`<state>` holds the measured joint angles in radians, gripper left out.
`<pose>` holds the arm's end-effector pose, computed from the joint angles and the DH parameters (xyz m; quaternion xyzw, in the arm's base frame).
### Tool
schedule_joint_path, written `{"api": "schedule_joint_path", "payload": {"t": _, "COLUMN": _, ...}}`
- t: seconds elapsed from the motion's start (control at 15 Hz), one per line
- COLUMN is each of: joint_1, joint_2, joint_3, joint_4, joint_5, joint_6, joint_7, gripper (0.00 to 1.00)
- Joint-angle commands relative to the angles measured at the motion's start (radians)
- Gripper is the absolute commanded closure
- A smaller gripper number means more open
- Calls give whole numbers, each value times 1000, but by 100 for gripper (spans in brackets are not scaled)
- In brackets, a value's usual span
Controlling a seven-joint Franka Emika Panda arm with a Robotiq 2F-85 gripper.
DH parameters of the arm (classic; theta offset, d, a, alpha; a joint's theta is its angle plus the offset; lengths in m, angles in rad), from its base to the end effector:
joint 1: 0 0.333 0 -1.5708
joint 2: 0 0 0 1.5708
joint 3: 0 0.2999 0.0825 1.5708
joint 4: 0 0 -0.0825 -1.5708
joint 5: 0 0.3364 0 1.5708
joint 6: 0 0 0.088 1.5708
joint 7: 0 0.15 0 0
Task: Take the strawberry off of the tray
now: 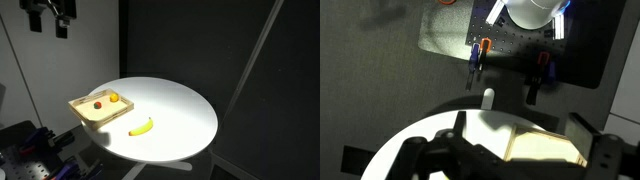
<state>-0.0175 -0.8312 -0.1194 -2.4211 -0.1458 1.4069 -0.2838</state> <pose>0.2269 -0.0616 0.5068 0.9911 0.0912 -0.0968 0.0107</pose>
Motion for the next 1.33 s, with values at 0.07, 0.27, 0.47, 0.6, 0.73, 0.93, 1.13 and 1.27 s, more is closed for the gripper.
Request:
{"api": "schedule_joint_path", "payload": {"t": 0.07, "joint_1": 14, "joint_2": 0, "joint_3": -9, "joint_4": 2, "joint_5": -5, "joint_6": -3, "joint_7": 8, "gripper": 0}}
{"api": "schedule_joint_path", "payload": {"t": 0.27, "joint_1": 14, "joint_2": -1, "joint_3": -9, "joint_4": 2, "joint_5": -5, "joint_6": -3, "joint_7": 8, "gripper": 0}}
{"api": "schedule_joint_path", "payload": {"t": 0.47, "joint_1": 14, "joint_2": -1, "joint_3": -9, "joint_4": 2, "joint_5": -5, "joint_6": -3, "joint_7": 8, "gripper": 0}}
{"api": "schedule_joint_path", "payload": {"t": 0.6, "joint_1": 15, "joint_2": 20, "joint_3": -11, "joint_4": 1, "joint_5": -2, "joint_6": 4, "joint_7": 10, "gripper": 0}}
{"api": "schedule_joint_path", "payload": {"t": 0.73, "joint_1": 19, "joint_2": 38, "joint_3": -15, "joint_4": -10, "joint_5": 2, "joint_6": 19, "joint_7": 7, "gripper": 0}}
{"api": "schedule_joint_path", "payload": {"t": 0.93, "joint_1": 23, "joint_2": 69, "joint_3": -20, "joint_4": -31, "joint_5": 6, "joint_6": 55, "joint_7": -2, "gripper": 0}}
{"api": "schedule_joint_path", "payload": {"t": 1.13, "joint_1": 27, "joint_2": 100, "joint_3": -21, "joint_4": -58, "joint_5": 9, "joint_6": 114, "joint_7": -7, "gripper": 0}}
{"api": "schedule_joint_path", "payload": {"t": 1.27, "joint_1": 30, "joint_2": 119, "joint_3": -18, "joint_4": -77, "joint_5": 12, "joint_6": 163, "joint_7": -6, "gripper": 0}}
